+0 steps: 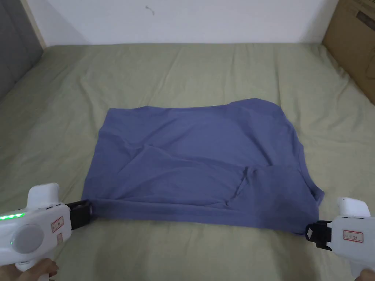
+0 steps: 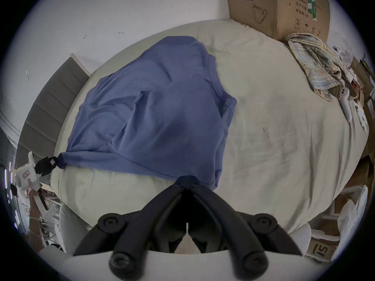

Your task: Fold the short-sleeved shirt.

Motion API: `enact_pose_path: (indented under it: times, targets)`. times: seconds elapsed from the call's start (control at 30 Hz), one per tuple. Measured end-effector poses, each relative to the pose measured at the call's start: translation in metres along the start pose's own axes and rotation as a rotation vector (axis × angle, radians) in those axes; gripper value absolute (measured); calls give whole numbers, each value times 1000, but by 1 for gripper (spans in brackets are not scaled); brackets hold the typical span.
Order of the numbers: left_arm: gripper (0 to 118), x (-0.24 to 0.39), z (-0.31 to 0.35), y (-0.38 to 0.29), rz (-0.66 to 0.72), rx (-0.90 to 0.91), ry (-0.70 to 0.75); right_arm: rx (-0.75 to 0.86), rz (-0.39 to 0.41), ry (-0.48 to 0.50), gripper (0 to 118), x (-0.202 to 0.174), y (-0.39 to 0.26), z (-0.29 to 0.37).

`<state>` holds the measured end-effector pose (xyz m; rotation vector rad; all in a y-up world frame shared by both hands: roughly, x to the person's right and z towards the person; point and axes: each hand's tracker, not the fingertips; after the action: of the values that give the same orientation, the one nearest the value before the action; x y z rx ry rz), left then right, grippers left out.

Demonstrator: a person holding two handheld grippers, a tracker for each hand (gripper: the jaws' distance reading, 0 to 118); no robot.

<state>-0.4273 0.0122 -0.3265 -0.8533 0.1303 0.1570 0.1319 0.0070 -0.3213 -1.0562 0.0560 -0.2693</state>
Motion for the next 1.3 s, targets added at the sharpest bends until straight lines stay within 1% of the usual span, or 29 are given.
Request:
enact_pose_path:
  times: [0.03, 0.07, 0.1, 0.13, 0.17, 0.3, 0.33, 0.37, 0.4, 0.43, 0.47, 0.6, 0.67, 0.7, 0.73, 0.77, 0.8, 0.83, 0.87, 0.9, 1.0, 1.03, 1.13, 1.3]
  targets:
    - [16, 3, -3, 0, -34, 19, 34, -4, 2, 0, 0, 0, 0, -1]
    - [5, 7, -6, -1, -71, 28, 67, -8, 4, -1, 0, 0, -1, -2]
    - [5, 10, -11, -1, -108, 20, 88, -13, 5, -2, 0, 0, -2, -4]
    - [4, 11, -16, 0, -124, -26, 84, -20, 5, -1, 0, -1, -1, -7]
    - [3, 10, -18, 0, -117, -53, 49, -22, 4, -2, 0, 0, -2, -7]
    - [3, 10, -9, 0, -93, -31, 51, 9, 11, 16, 0, 1, 0, 2]
    - [3, 8, -6, 0, -88, -28, 50, 23, 19, 16, 2, 1, 1, 4]
    - [3, 8, -4, 0, -87, -27, 49, 48, 28, 9, 15, 1, 2, 5]
    - [3, 9, -4, 0, -88, -28, 51, 62, 37, 10, 35, 2, 3, 5]
    - [3, 9, -4, -1, -91, -32, 54, 67, 39, 9, 59, 2, 5, 5]
    - [3, 8, -3, 0, -94, -38, 57, 74, 39, 10, 66, 2, 7, 6]
    - [3, 8, -2, -2, -86, -48, 58, 79, 47, -1, 65, -1, 16, 4]
    - [3, 8, -1, -4, -83, -50, 57, 66, 60, -8, 64, 0, 18, -3]
    - [3, 8, -1, -5, -85, -55, 58, 49, 80, -8, 63, -1, 18, -7]
    - [3, 7, -1, -4, -88, -58, 60, 25, 119, -31, 50, -2, 17, -13]
    - [3, 6, -1, -5, -91, -59, 63, 15, 156, -59, 14, -4, 15, -19]
    - [3, 6, -1, -6, -94, -62, 68, 19, 198, -90, 0, -2, 11, -25]
    - [3, 5, -1, -6, -94, -67, 74, 42, 164, -77, 0, 0, 8, -24]
    - [3, 3, -1, -5, -95, -69, 77, 12, 137, -25, 0, 3, 10, -21]
    - [3, 2, 0, -5, -97, -71, 78, 28, 128, -31, 0, 4, 11, -18]
    - [3, 0, 4, 1, -103, -65, 80, 47, 155, -70, 0, 1, 12, -10]
    - [3, 0, 6, 4, -103, -59, 79, 63, 135, -72, 0, 3, 16, -4]
    - [3, 0, 10, 21, -109, -34, 85, 113, 80, -36, 0, 6, 32, 12]
    - [4, 0, 1, 62, -93, -7, 85, 159, 62, -28, 0, 2, 79, 18]
